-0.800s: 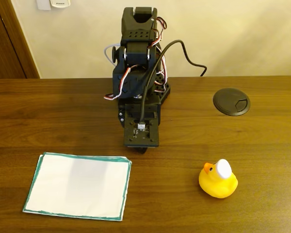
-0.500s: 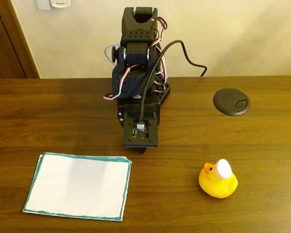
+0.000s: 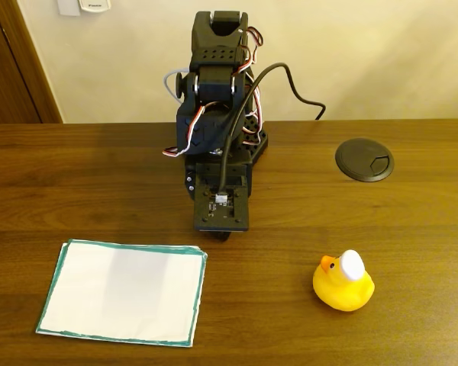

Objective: Grab the yellow duck toy and put inside the green color rectangle box on the table

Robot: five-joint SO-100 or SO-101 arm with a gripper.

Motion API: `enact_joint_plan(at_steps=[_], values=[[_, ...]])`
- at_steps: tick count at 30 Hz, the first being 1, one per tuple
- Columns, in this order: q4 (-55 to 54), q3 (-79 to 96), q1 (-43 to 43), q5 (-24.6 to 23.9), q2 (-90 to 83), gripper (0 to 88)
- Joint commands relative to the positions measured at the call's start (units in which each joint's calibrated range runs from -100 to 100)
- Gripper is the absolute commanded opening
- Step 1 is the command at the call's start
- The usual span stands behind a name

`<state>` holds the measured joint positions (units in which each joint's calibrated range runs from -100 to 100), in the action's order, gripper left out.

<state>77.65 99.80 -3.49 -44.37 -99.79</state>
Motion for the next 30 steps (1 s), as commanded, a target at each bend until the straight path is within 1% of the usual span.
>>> enact_joint_plan(at_steps=[1, 14, 17, 20, 22, 23, 24, 26, 30], values=[[0.4, 0.1, 0.0, 0.0, -0.1, 0.3], [0.4, 0.1, -0.4, 0.0, -0.1, 0.3], [-0.1, 0.1, 0.0, 0.0, -0.1, 2.0], [-0.9, 0.1, 2.2, 0.6, -0.1, 4.6], [-1.4, 0.0, 3.1, 1.1, -0.1, 14.2], [-1.2, -0.8, 2.8, 1.6, -0.1, 24.0], [0.1, -2.2, 1.7, 2.1, -0.1, 30.8], [3.6, -6.5, -1.9, 3.0, -0.1, 34.9], [9.0, -17.3, -6.0, 4.2, 0.8, 35.0]])
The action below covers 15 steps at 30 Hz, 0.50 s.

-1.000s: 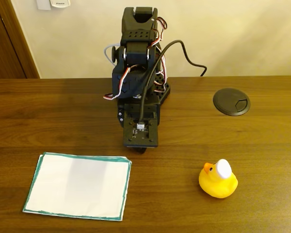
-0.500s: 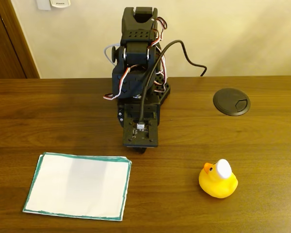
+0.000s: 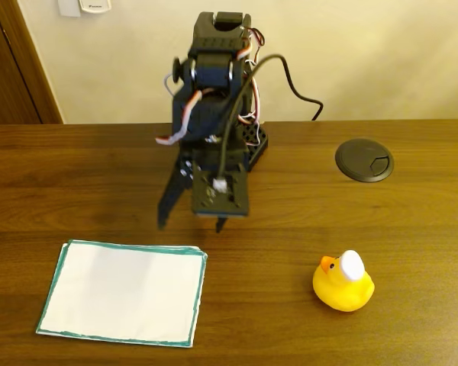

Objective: Grab the yellow duck toy and put inside the green color rectangle box on the table

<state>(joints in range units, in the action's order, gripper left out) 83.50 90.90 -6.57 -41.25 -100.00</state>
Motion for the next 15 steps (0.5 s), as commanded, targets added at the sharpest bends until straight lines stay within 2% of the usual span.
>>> enact_joint_plan(at_steps=[1, 7, 12, 15], values=[[3.2, -11.2, -3.4, 1.2, 3.2, 35.0], [0.6, -27.1, -2.4, 2.1, 21.2, 35.0], [0.6, -39.8, 5.7, 3.3, 35.9, 37.1], [-2.3, -42.9, 13.3, 4.0, 45.0, 37.1]])
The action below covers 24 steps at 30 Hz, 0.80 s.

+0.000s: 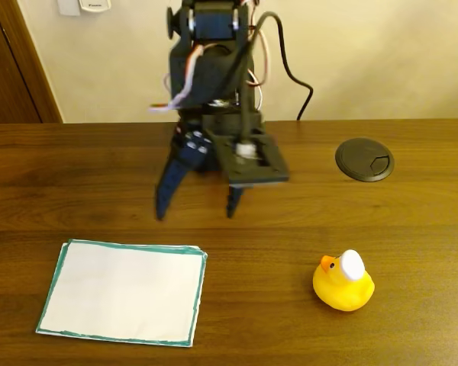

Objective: Grab the yellow duck toy and put inside the green color rectangle box on the table

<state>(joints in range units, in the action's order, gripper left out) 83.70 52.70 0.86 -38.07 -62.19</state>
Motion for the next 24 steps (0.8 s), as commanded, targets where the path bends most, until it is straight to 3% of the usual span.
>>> enact_joint_plan(at_steps=[1, 16, 24], values=[[-3.0, -6.3, 8.5, 1.4, 10.4, 37.1], [9.1, -26.6, 38.1, 5.6, 34.0, 37.1], [3.9, -34.7, 38.2, 7.0, 53.2, 36.8]])
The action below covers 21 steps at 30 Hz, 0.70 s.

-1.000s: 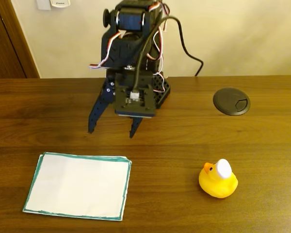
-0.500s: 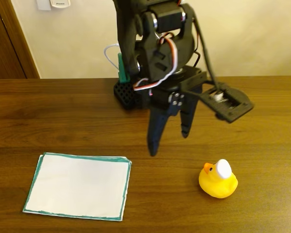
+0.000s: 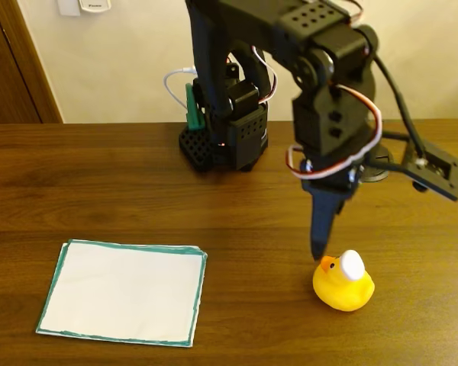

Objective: Grab the yellow duck toy and put inside the green color rectangle box on the table

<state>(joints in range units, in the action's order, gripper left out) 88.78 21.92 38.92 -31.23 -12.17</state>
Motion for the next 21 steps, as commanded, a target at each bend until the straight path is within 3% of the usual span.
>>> enact_joint_plan(at_steps=[1, 14, 18, 21], values=[[-1.9, -3.9, 0.2, 0.2, 4.4, 36.6], [-18.7, 3.4, 2.7, -2.6, 14.3, 36.3], [-21.8, 4.0, 3.4, -3.1, 17.7, 32.8], [-22.4, 4.6, 3.2, -3.2, 17.7, 25.4]])
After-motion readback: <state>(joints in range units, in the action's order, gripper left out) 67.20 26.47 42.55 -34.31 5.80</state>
